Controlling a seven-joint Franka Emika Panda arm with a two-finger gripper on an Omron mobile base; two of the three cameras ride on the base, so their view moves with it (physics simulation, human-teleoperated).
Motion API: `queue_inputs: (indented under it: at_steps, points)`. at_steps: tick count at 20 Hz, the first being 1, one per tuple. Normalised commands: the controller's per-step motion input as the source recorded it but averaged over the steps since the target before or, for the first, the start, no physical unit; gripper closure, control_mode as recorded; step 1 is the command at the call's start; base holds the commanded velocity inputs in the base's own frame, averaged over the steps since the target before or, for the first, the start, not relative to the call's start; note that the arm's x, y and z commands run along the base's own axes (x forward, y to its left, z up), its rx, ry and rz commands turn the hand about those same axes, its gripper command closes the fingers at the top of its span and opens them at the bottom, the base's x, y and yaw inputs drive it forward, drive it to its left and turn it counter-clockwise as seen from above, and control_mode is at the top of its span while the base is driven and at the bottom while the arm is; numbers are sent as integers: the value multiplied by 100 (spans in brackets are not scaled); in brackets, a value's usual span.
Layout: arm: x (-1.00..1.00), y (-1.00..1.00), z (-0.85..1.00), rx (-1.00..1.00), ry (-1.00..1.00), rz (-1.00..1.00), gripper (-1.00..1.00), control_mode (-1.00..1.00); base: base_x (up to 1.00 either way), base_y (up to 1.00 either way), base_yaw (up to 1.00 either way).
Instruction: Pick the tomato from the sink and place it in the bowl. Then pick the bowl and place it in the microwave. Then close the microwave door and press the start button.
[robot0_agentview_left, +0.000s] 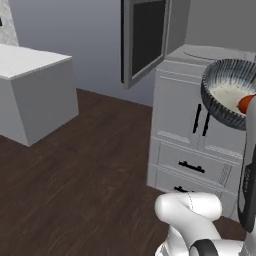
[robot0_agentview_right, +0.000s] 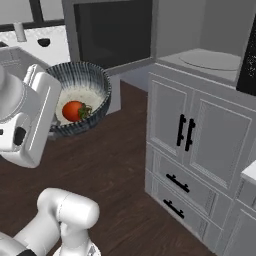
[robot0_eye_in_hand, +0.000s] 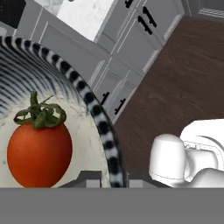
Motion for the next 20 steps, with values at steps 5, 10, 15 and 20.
queue_inputs:
  at_steps: [5,10,15,20]
  points:
    - [0,0,0,0,0,0,100,100,44,-100,17]
    - [0,0,0,0,0,0,100,100,89,-81,18]
    - [0,0,0,0,0,0,100,100,81,-37,18]
    - [0,0,0,0,0,0,100,100,73,26,0]
